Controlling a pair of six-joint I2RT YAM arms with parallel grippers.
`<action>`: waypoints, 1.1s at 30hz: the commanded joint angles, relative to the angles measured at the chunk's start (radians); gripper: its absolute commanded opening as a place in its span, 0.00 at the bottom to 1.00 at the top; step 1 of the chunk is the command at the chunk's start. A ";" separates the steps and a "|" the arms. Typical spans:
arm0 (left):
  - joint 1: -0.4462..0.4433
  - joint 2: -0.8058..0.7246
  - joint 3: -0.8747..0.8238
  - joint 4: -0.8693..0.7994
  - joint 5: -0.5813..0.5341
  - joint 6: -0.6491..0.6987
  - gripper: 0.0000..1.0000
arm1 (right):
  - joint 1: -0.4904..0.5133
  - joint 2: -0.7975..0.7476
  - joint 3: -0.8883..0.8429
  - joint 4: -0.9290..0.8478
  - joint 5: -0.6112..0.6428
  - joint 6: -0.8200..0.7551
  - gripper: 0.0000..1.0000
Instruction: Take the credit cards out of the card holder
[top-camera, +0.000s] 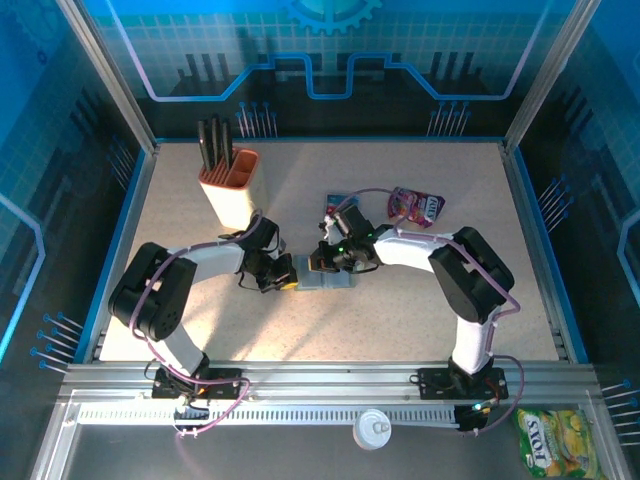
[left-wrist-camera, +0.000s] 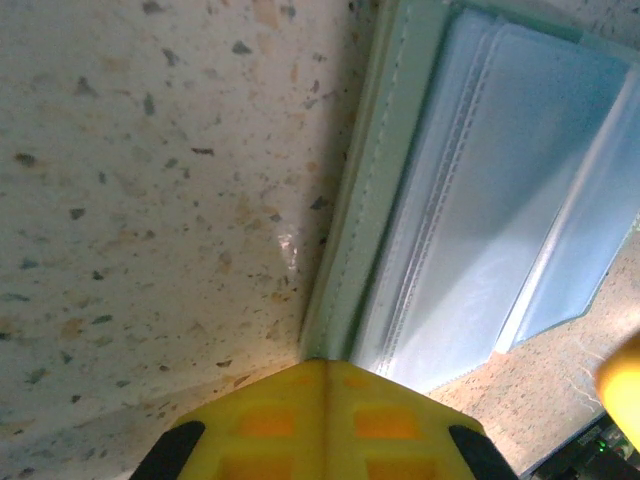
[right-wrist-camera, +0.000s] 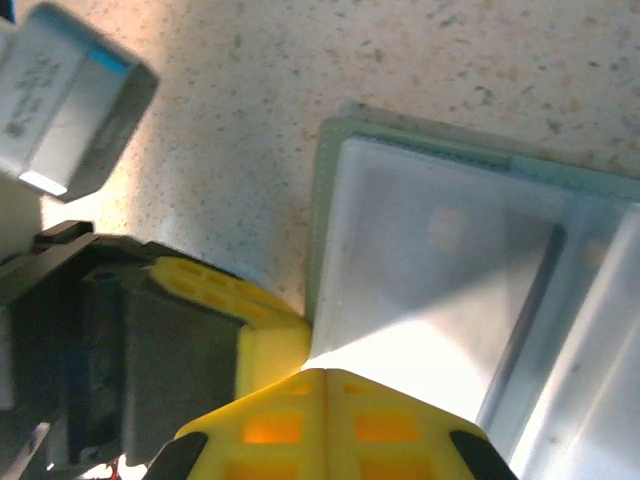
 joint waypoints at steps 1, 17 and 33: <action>0.006 0.006 -0.016 -0.009 -0.021 0.029 0.00 | -0.008 0.040 0.023 -0.046 -0.050 0.039 0.00; 0.011 0.000 -0.034 -0.014 -0.024 0.029 0.00 | -0.002 0.083 0.087 -0.192 0.038 -0.009 0.21; 0.018 0.003 -0.018 -0.021 -0.028 0.037 0.00 | -0.029 0.059 0.059 -0.230 0.062 -0.048 0.25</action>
